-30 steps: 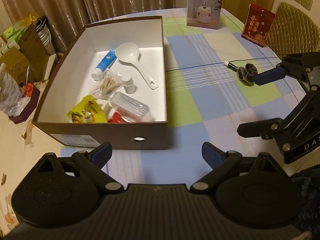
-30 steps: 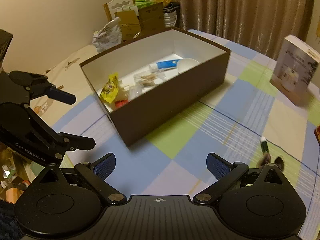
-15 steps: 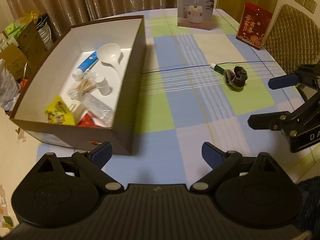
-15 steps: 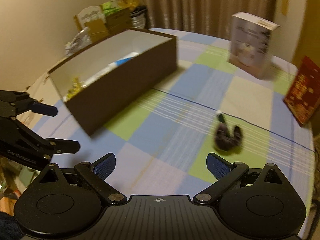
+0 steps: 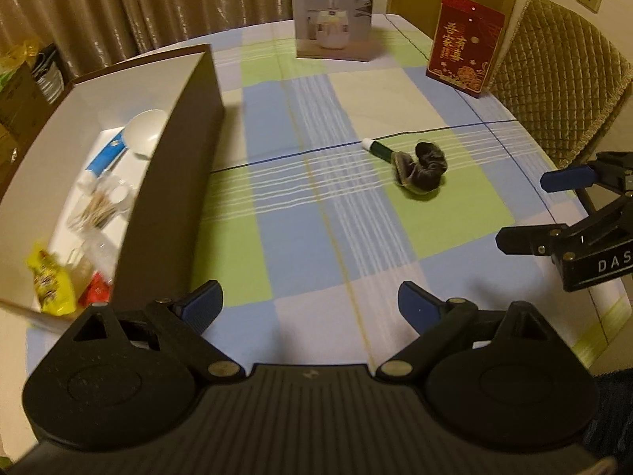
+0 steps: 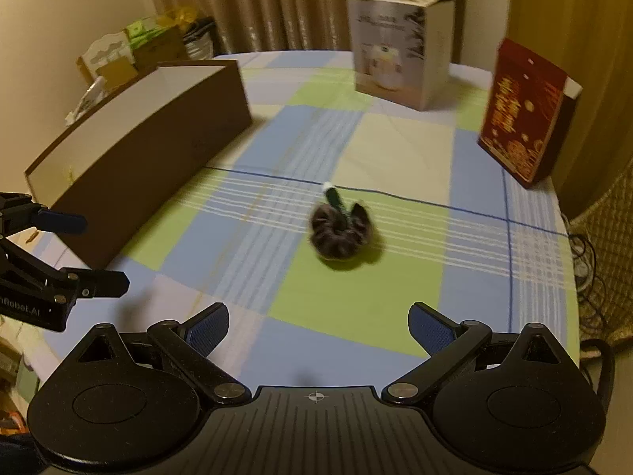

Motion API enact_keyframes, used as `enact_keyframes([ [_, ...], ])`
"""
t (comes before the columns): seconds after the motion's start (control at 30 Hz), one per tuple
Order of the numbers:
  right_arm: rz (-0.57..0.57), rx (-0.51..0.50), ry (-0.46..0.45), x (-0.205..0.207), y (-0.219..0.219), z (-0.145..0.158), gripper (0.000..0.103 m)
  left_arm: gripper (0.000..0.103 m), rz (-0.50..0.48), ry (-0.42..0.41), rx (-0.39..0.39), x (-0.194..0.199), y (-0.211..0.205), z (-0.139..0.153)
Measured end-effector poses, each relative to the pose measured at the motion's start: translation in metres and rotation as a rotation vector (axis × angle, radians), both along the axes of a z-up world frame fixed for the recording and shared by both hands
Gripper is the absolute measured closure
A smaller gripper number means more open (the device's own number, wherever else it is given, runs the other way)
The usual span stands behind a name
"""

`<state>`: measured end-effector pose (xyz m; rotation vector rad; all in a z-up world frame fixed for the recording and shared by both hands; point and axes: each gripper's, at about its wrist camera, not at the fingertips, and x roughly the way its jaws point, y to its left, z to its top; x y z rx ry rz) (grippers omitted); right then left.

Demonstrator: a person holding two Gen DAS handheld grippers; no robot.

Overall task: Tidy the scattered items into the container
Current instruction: 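Withdraw both tools from the box toward the scrunchie and lip balm, then grasp the dark scrunchie with left tool, lifting it off the lip balm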

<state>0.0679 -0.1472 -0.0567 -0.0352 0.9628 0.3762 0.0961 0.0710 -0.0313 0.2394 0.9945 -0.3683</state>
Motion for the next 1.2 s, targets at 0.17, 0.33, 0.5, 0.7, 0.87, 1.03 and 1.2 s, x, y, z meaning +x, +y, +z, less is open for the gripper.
enact_keyframes([
  [0.17,-0.041,-0.004,0.025,0.01,-0.016,-0.01,0.001,0.012,-0.026,0.016,-0.013,0.017,-0.016,-0.007],
  [0.33,-0.088,-0.011,0.04,0.024,-0.035,-0.021,0.001,0.013,-0.072,0.027,-0.029,0.032,-0.038,-0.013],
  [0.5,-0.116,-0.015,0.051,0.035,-0.05,-0.027,0.001,0.014,-0.099,0.048,-0.041,0.045,-0.058,-0.022],
  [0.7,-0.116,-0.008,0.058,0.05,-0.065,-0.036,0.001,0.014,-0.12,0.074,-0.056,0.061,-0.082,-0.036],
  [0.87,-0.111,-0.004,0.063,0.067,-0.079,-0.045,0.001,0.017,-0.139,0.09,-0.07,0.073,-0.104,-0.046],
  [1.03,-0.093,-0.009,0.062,0.083,-0.089,-0.05,0.001,0.021,-0.143,0.102,-0.076,0.086,-0.121,-0.055],
  [1.2,-0.09,-0.004,0.074,0.096,-0.098,-0.056,0.001,0.021,-0.132,0.11,-0.082,0.099,-0.136,-0.062],
])
